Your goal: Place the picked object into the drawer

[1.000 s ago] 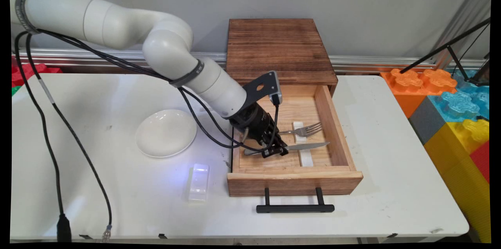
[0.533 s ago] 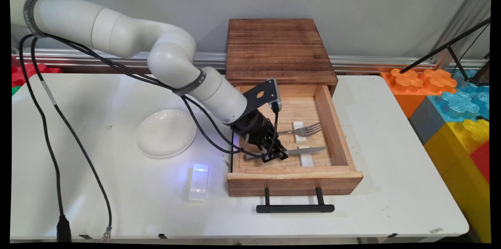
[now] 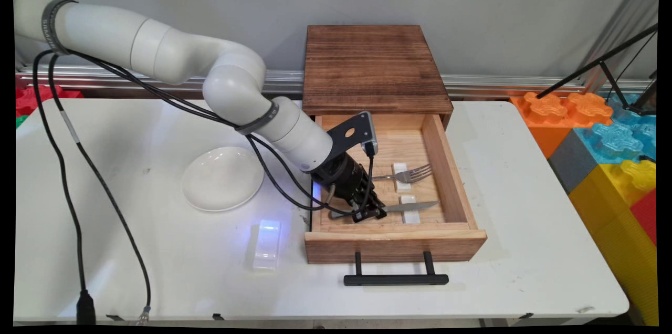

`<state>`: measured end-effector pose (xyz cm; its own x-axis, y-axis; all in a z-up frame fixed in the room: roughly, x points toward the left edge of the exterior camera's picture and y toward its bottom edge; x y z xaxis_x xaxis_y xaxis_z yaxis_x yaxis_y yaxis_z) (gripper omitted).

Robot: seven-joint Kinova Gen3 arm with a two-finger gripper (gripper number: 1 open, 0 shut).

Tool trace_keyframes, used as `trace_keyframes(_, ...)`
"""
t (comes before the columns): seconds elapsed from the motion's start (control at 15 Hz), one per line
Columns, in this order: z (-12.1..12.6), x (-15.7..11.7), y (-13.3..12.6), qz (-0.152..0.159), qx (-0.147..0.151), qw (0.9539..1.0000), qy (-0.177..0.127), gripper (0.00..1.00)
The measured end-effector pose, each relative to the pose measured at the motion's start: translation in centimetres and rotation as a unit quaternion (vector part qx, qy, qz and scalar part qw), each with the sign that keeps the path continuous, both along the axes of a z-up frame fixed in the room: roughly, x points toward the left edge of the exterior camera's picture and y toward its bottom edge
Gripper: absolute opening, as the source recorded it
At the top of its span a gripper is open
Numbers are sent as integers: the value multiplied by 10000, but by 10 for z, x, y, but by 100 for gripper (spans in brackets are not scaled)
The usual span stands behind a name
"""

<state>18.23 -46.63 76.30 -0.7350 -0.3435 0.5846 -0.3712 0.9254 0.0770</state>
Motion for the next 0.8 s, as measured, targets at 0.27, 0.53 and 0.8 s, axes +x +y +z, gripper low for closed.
trace_keyframes(0.27,-3,1,-1,-32,12,10000,2,0)
trace_keyframes(0.53,-3,2,-2,-82,10,10000,9,100)
trace_keyframes(0.8,1,6,-4,-104,22,9999,18,100)
